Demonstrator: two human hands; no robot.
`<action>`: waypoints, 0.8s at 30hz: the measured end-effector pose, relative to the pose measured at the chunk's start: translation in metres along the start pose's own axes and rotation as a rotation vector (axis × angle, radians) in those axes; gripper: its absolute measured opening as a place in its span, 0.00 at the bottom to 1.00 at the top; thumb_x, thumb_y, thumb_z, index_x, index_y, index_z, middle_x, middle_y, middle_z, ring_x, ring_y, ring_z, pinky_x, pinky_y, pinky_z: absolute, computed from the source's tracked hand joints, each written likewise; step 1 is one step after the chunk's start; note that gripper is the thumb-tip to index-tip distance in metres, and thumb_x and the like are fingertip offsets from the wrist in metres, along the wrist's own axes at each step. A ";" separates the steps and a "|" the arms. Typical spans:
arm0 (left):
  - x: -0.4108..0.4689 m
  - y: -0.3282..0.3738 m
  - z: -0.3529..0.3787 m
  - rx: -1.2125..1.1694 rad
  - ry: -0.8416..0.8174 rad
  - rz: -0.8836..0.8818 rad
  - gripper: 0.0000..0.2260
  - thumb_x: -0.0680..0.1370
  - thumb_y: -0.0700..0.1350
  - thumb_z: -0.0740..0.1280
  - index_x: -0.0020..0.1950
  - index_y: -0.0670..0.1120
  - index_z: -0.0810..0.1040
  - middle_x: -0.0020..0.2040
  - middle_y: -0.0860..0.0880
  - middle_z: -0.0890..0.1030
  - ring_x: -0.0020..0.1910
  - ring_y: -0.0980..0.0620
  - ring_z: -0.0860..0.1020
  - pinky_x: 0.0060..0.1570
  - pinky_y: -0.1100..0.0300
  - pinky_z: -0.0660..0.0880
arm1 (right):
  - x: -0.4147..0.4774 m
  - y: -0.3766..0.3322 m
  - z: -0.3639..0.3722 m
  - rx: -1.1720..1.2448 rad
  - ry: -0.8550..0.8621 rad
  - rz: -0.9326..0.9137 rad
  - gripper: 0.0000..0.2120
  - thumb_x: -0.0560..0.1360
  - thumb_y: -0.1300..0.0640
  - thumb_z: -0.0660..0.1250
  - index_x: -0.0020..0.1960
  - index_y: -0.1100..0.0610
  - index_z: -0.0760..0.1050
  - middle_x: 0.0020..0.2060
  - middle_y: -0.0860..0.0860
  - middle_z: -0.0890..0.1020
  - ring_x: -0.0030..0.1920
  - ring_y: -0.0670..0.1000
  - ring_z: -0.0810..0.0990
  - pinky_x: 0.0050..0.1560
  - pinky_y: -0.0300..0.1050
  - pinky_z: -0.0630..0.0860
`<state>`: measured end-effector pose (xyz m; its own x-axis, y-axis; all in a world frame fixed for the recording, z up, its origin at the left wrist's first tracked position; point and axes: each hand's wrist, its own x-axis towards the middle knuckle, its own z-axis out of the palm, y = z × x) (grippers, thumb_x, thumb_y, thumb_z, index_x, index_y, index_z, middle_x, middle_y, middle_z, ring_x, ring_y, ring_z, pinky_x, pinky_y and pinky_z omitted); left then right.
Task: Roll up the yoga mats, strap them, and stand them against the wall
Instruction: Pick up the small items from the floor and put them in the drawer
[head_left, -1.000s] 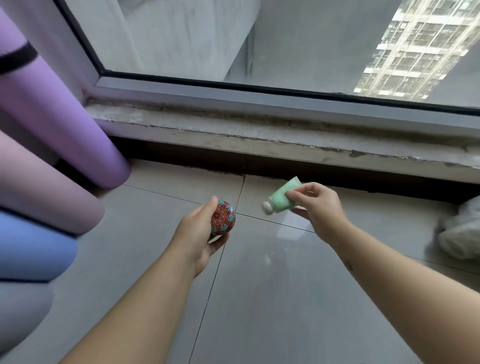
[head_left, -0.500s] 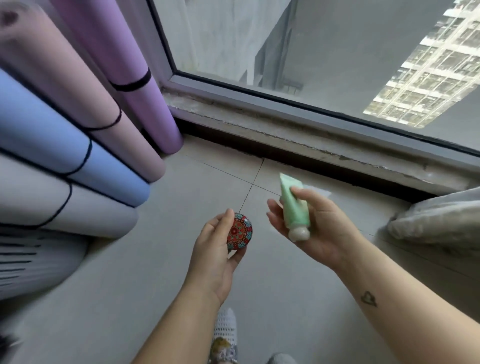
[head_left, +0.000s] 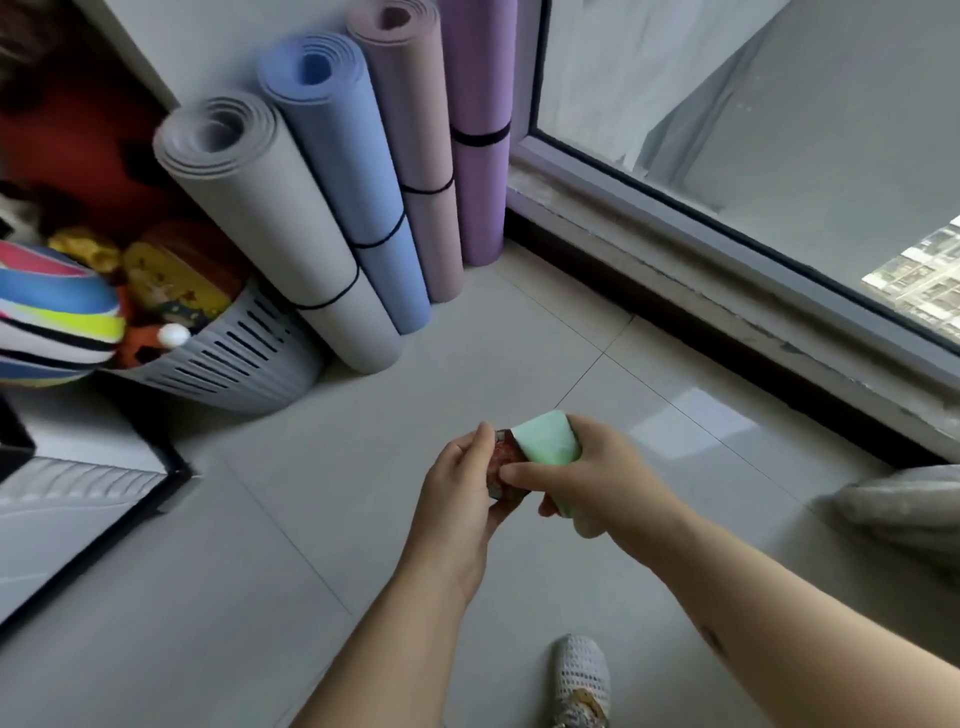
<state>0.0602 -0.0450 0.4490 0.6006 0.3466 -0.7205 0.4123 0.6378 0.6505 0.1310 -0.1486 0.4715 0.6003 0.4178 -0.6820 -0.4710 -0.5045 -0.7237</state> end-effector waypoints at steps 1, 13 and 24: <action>-0.001 0.002 -0.012 0.005 0.004 -0.009 0.14 0.82 0.49 0.59 0.57 0.41 0.77 0.48 0.45 0.83 0.42 0.55 0.82 0.38 0.61 0.78 | -0.001 -0.001 0.012 0.005 0.007 0.006 0.13 0.68 0.59 0.76 0.49 0.60 0.76 0.27 0.50 0.77 0.28 0.47 0.74 0.23 0.39 0.60; -0.040 0.064 -0.156 0.243 -0.028 0.041 0.11 0.81 0.51 0.62 0.49 0.48 0.81 0.47 0.48 0.83 0.50 0.51 0.81 0.48 0.58 0.76 | -0.028 -0.025 0.144 0.072 -0.030 -0.075 0.08 0.70 0.59 0.74 0.47 0.57 0.77 0.28 0.52 0.76 0.23 0.43 0.70 0.23 0.37 0.59; -0.040 0.089 -0.184 0.292 0.091 0.127 0.10 0.80 0.54 0.63 0.45 0.49 0.78 0.48 0.48 0.82 0.52 0.51 0.79 0.55 0.57 0.76 | -0.016 -0.050 0.187 0.077 -0.077 -0.114 0.07 0.73 0.57 0.72 0.47 0.55 0.75 0.33 0.53 0.78 0.24 0.43 0.72 0.22 0.36 0.63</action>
<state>-0.0529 0.1249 0.4915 0.6013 0.4790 -0.6395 0.5253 0.3660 0.7681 0.0239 0.0111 0.4986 0.6028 0.5272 -0.5989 -0.4525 -0.3923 -0.8008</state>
